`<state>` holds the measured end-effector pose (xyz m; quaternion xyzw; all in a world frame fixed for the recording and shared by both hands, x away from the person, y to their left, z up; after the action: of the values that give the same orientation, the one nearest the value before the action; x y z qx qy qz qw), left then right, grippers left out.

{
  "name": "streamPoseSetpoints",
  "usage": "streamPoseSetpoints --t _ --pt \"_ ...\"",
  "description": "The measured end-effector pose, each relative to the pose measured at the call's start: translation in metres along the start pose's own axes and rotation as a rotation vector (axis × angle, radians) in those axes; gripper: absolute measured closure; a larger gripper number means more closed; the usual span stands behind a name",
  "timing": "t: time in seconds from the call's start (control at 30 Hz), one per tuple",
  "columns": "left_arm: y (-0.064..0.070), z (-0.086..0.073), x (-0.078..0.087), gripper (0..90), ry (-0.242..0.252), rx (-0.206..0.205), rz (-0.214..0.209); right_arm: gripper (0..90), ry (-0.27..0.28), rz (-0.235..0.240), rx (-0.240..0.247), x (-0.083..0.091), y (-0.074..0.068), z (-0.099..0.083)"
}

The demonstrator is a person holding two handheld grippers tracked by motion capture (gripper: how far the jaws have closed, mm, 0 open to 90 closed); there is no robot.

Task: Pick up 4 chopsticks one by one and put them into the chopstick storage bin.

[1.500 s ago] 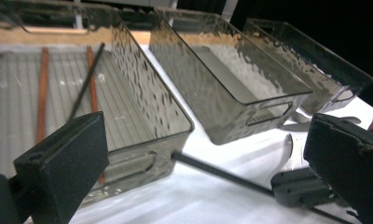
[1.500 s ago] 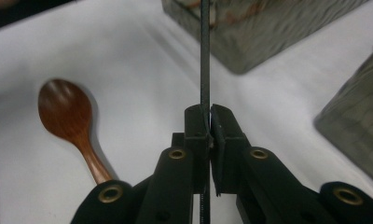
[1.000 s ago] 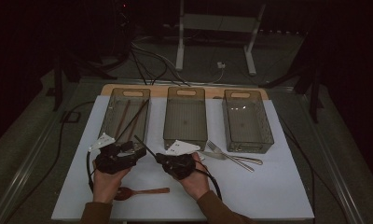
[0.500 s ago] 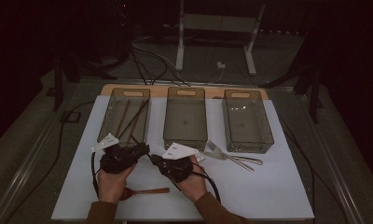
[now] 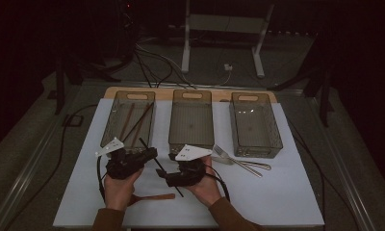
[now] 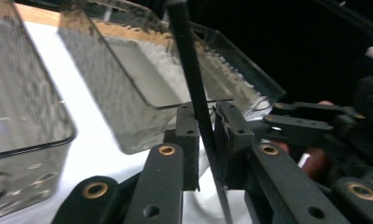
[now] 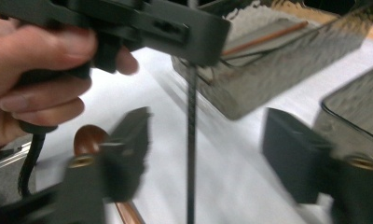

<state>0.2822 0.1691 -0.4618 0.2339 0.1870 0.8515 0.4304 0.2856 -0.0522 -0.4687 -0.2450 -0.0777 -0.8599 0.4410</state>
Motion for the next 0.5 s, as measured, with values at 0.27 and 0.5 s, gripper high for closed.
streamPoseSetpoints --t 0.27,0.5 --pt "0.011 0.009 -0.002 86.6 0.02 0.016 -0.046 14.8 -0.031 -0.047 -0.041 0.012 0.021 -0.006" --pt "0.018 0.021 0.0 86.8 0.033 -0.003 -0.052 11.7 -0.039 -0.074 -0.057 0.023 0.035 -0.011"
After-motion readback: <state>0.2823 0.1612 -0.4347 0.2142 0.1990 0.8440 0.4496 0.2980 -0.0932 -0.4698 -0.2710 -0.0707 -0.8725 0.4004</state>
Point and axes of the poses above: each handheld gripper's, and its own axes: x roughly backward along the jaws, z roughly out of its top, y roughly to its right, the point moved 1 cm from there along -x, roughly forward along the jaws, and after that the axes turned 6 degrees about -z, right-handed, at the moved point
